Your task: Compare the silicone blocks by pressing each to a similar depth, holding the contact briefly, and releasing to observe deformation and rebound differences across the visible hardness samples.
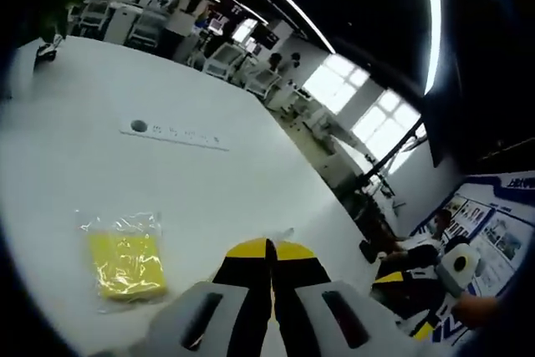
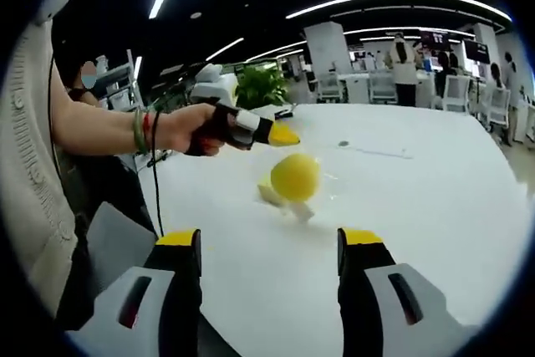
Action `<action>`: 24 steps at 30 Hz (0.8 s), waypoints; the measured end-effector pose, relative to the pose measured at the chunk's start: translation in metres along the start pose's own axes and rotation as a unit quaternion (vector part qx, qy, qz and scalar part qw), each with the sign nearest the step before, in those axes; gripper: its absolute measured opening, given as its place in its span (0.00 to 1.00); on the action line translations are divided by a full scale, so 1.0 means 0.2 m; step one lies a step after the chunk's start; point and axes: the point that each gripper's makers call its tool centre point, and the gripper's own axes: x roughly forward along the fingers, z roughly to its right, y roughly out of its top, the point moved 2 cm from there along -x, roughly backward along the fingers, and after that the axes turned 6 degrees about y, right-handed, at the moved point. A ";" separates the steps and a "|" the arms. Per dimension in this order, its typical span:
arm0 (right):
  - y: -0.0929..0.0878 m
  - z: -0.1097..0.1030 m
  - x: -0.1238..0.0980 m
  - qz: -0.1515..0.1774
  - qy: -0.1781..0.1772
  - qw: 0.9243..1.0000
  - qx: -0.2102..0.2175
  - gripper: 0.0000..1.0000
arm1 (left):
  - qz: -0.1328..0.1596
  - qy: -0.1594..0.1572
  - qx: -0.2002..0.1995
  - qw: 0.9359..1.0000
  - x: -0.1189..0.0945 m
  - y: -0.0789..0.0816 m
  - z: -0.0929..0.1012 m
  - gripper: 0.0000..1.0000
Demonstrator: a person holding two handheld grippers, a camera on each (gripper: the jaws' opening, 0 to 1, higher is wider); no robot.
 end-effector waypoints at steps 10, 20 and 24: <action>0.20 0.01 0.08 -0.026 0.043 0.997 -0.065 0.62 | 0.036 -0.017 0.018 0.999 -0.21 0.14 0.02 0.00; 0.35 0.01 0.17 -0.065 0.082 0.987 -0.125 0.60 | 0.046 -0.038 0.096 0.994 -0.34 0.23 0.10 0.00; 0.41 0.03 0.21 -0.076 0.087 0.982 -0.150 0.60 | 0.042 -0.046 0.120 0.991 -0.37 0.25 0.13 0.00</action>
